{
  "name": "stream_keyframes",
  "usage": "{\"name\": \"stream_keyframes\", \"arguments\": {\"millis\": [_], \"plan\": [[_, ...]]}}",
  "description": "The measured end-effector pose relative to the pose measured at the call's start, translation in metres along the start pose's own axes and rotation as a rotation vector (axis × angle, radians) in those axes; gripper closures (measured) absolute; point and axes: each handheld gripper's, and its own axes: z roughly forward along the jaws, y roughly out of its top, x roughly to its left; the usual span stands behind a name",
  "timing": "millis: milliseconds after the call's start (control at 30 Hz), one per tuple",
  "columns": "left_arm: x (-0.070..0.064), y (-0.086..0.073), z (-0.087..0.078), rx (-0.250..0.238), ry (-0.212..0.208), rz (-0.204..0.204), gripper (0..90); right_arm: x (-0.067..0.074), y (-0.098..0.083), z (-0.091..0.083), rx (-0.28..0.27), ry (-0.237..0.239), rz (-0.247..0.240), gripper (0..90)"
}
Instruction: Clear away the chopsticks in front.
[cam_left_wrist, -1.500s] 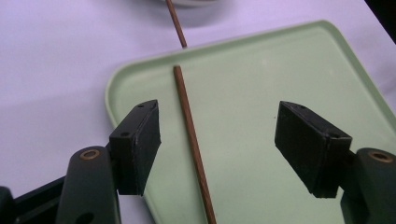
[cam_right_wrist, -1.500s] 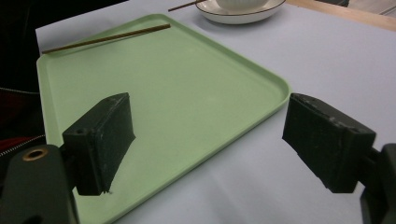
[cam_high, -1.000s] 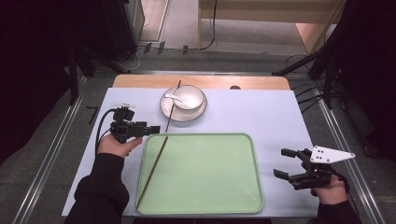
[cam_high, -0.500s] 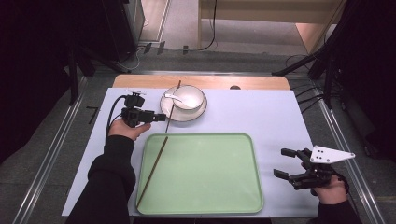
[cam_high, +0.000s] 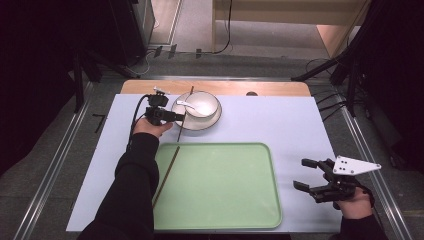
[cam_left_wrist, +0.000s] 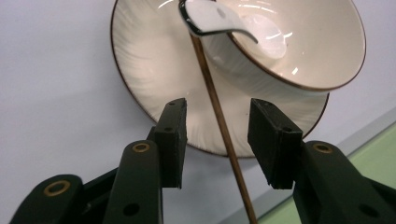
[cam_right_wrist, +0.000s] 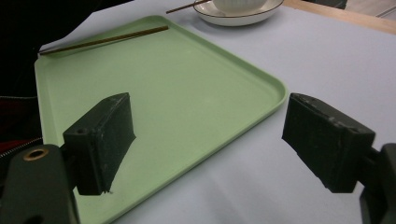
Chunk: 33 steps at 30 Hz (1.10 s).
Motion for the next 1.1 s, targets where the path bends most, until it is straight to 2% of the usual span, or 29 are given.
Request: {"name": "stream_keyframes", "arguments": {"millis": [33,167,333,367,400,433,533,600,667,833,900,967,1000,1100], "plan": [[0.001,0.002,0.006,0.026,-0.003,-0.008,59.5,0.000,0.000,0.000,0.000,0.002,0.000,16.9],[0.001,0.004,0.015,0.045,0.007,-0.004,61.1,-0.001,-0.001,-0.001,-0.001,0.001,0.003,16.9],[0.000,0.005,0.026,0.071,-0.002,-0.009,64.8,-0.003,-0.001,0.000,-0.005,0.006,0.005,16.9],[-0.001,0.005,0.029,0.079,-0.003,-0.019,67.0,-0.002,-0.001,0.000,-0.004,0.007,0.004,16.9],[-0.002,0.004,0.033,0.090,0.021,-0.018,71.3,-0.002,0.000,0.000,-0.003,0.007,-0.003,17.1],[-0.002,0.004,0.033,0.090,0.021,-0.018,73.3,-0.002,0.000,0.000,-0.001,0.009,-0.004,17.2],[-0.002,0.003,0.037,0.100,0.030,-0.047,77.3,-0.001,0.001,0.001,-0.001,0.011,-0.007,17.3],[-0.003,0.003,0.039,0.098,0.037,-0.057,83.1,-0.001,0.001,0.001,-0.001,0.012,-0.006,17.4],[-0.003,0.004,0.039,0.094,0.041,-0.082,84.1,-0.001,0.000,0.001,-0.002,0.012,-0.006,17.5],[0.002,0.005,0.037,0.094,0.040,-0.106,86.2,-0.001,0.000,0.001,-0.001,0.013,-0.006,17.5],[0.004,0.006,0.032,0.076,0.032,-0.116,86.3,-0.001,0.000,0.000,-0.003,0.013,-0.007,17.6],[0.007,0.008,0.021,0.056,0.009,-0.134,86.4,-0.001,0.000,0.000,-0.004,0.014,-0.007,17.6],[0.007,0.008,0.021,0.056,0.009,-0.134,86.4,-0.001,0.000,0.000,-0.004,0.014,-0.007,17.6],[0.014,0.009,0.006,0.045,0.013,-0.147,86.3,-0.001,0.000,0.000,-0.004,0.015,-0.007,17.6]]}}
